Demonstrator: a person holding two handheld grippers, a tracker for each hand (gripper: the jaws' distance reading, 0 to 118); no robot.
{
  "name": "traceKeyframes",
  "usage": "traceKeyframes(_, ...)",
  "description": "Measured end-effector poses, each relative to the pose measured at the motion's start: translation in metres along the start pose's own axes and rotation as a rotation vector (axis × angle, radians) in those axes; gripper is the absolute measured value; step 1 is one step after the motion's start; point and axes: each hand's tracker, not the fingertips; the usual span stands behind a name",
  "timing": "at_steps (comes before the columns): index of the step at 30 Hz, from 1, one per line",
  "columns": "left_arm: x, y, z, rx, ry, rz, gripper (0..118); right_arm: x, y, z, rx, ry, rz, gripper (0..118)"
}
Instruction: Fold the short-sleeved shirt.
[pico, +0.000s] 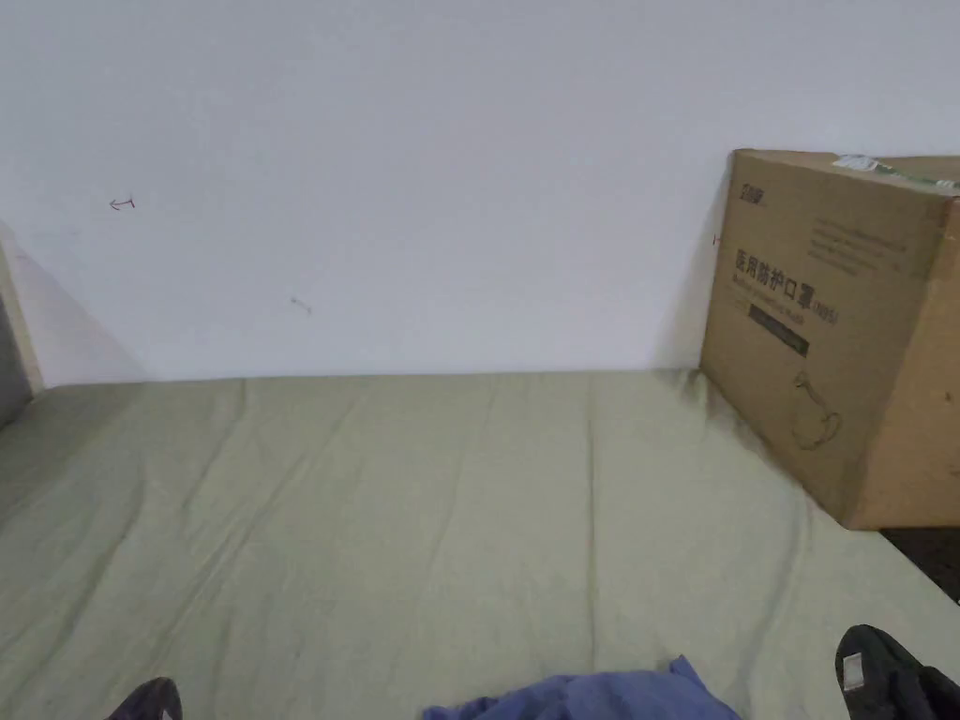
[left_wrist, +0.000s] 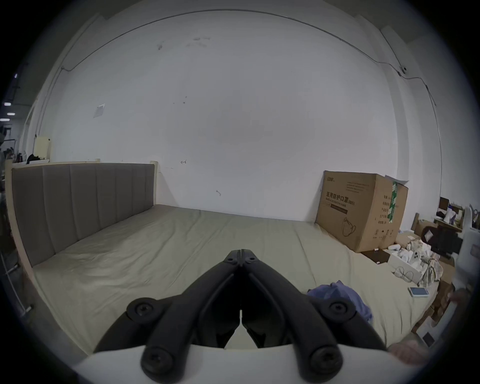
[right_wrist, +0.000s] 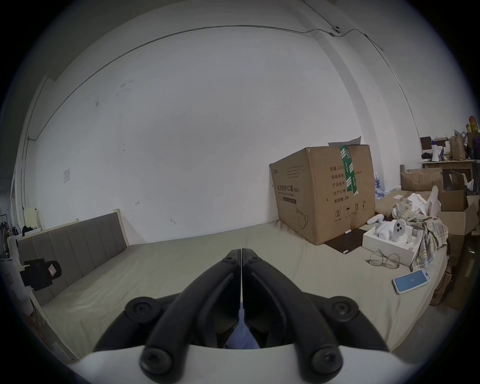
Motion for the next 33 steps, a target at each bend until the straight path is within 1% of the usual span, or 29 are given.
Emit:
traceKeyframes(3,0.002,0.010,-0.004,-0.003,-0.015,0.006,0,0.001,0.002,-0.002,-0.019,0.003,0.006,1)
traceKeyframes(4,0.004,0.018,-0.009,-0.018,-0.016,0.031,0,0.002,0.004,-0.003,-0.027,0.005,-0.001,1)
traceKeyframes(5,0.004,0.026,-0.017,-0.051,-0.049,0.072,0,0.002,0.004,-0.003,-0.033,0.006,-0.009,1)
traceKeyframes(7,0.002,0.047,-0.049,-0.194,-0.183,0.139,0,0.003,0.006,-0.003,-0.043,0.004,-0.020,1)
traceKeyframes(9,0.006,0.056,-0.092,-0.362,-0.214,0.159,0,0.005,0.008,-0.004,-0.059,0.011,-0.023,1)
traceKeyframes(10,0.008,0.053,-0.124,-0.472,-0.257,0.160,0,0.006,0.008,-0.005,-0.067,0.016,-0.022,1)
traceKeyframes(12,0.018,0.037,-0.179,-0.691,-0.263,0.110,0,0.007,0.008,-0.006,-0.084,0.027,-0.012,1)
traceKeyframes(14,0.024,0.007,-0.227,-0.819,-0.275,0.116,0,0.010,0.007,-0.009,-0.102,0.035,0.006,1)
traceKeyframes(15,0.026,-0.009,-0.242,-0.857,-0.274,0.139,6,0.011,0.006,-0.009,-0.108,0.037,0.011,1)
traceKeyframes(16,0.027,-0.023,-0.262,-0.925,-0.262,0.185,35,0.012,0.005,-0.010,-0.115,0.039,0.015,1)
traceKeyframes(17,0.026,-0.042,-0.281,-0.993,-0.242,0.223,100,0.013,0.003,-0.012,-0.123,0.042,0.016,1)
traceKeyframes(18,0.027,-0.058,-0.296,-1.068,-0.234,0.274,117,0.014,0.002,-0.013,-0.131,0.044,0.015,1)
traceKeyframes(20,0.027,-0.081,-0.312,-1.078,-0.186,0.360,111,0.018,-0.002,-0.016,-0.157,0.046,0.009,1)
traceKeyframes(21,0.029,-0.091,-0.321,-1.091,-0.164,0.356,111,0.020,-0.004,-0.018,-0.170,0.047,0.004,1)
traceKeyframes(23,0.041,-0.106,-0.329,-1.097,-0.148,0.264,111,0.023,-0.009,-0.024,-0.206,0.046,0.001,1)
traceKeyframes(25,0.053,-0.122,-0.340,-1.121,-0.166,0.174,111,0.026,-0.014,-0.030,-0.235,0.039,0.002,1)
traceKeyframes(27,0.068,-0.143,-0.346,-1.160,-0.141,0.085,117,0.029,-0.017,-0.036,-0.253,0.037,-0.006,1)
traceKeyframes(28,0.072,-0.155,-0.346,-1.173,-0.150,0.051,118,0.031,-0.019,-0.038,-0.261,0.036,-0.014,1)
traceKeyframes(29,0.079,-0.162,-0.342,-1.144,-0.180,-0.008,118,0.032,-0.020,-0.040,-0.266,0.034,-0.019,1)
traceKeyframes(31,0.095,-0.168,-0.325,-1.083,-0.128,-0.139,118,0.032,-0.022,-0.043,-0.269,0.030,-0.026,1)
traceKeyframes(32,0.097,-0.169,-0.320,-1.041,-0.098,-0.116,118,0.032,-0.022,-0.044,-0.271,0.027,-0.029,1)
traceKeyframes(33,0.096,-0.169,-0.320,-1.043,-0.092,-0.094,118,0.032,-0.022,-0.045,-0.272,0.025,-0.033,1)
